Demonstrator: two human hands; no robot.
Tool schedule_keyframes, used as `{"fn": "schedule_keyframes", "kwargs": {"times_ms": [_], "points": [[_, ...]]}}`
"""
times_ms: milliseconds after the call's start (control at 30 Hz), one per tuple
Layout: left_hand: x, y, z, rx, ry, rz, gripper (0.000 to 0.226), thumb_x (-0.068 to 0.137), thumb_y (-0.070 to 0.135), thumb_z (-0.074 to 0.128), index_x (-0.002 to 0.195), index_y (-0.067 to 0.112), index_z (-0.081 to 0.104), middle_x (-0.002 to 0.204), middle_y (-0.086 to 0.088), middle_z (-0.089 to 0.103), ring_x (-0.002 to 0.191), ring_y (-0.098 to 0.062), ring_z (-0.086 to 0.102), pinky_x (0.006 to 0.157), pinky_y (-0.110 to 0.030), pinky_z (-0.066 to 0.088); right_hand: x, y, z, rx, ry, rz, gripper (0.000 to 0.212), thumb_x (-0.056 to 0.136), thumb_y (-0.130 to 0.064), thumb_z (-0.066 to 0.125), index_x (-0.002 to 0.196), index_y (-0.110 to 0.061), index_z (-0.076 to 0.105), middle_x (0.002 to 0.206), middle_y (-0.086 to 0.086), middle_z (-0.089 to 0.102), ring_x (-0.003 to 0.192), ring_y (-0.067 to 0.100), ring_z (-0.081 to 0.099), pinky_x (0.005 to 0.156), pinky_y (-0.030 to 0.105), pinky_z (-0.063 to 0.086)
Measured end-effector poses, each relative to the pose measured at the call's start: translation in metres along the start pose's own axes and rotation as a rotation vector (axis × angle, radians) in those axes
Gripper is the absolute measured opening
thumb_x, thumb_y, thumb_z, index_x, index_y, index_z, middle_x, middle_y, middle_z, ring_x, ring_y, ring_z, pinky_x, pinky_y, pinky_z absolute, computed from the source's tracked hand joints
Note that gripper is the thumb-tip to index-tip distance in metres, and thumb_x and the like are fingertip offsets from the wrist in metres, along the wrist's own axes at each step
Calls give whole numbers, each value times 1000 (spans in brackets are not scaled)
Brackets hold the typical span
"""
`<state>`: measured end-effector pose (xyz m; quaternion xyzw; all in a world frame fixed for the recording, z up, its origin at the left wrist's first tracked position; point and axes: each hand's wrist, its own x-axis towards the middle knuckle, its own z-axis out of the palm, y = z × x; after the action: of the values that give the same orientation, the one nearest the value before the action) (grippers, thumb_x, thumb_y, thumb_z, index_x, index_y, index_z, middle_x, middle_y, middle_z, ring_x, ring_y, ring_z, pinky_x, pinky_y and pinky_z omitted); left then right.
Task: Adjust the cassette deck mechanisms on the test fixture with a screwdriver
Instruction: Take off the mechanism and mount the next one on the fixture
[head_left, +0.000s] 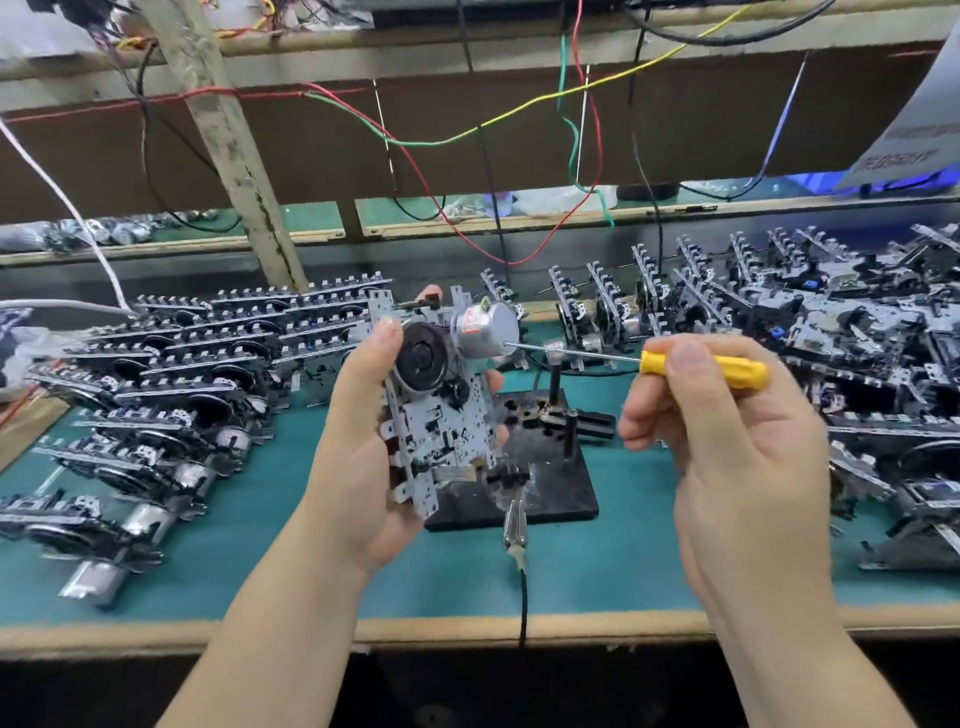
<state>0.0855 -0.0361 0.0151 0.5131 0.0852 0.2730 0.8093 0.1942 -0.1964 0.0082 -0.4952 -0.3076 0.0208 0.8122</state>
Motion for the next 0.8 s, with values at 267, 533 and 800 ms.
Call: {"fn": "schedule_keyframes", "kwargs": {"times_ms": [267,533,800], "points": [[-12,-4,-1,-104,-32,72,58,76,64,71,114,21,75,115,-6,71,103,-26,68,85,-49,58,-2,-1,5,43,-6,50,16,100,-22,57,91,-20,69,70,1,66,62,17,61,57,23,50],[-14,-9,2,-188,20,62,54,90,60,42,115,25,74,117,-5,68,104,-29,65,86,-52,56,-9,-4,9,40,-34,67,16,99,-22,57,88,-15,68,67,3,64,58,18,59,53,23,49],[-22,-18,-2,223,90,173,114,62,69,82,151,11,39,139,-20,56,121,-38,58,95,-50,55,-3,-7,8,64,6,164,19,101,-21,56,87,-9,61,59,1,59,49,15,54,46,21,44]]}}
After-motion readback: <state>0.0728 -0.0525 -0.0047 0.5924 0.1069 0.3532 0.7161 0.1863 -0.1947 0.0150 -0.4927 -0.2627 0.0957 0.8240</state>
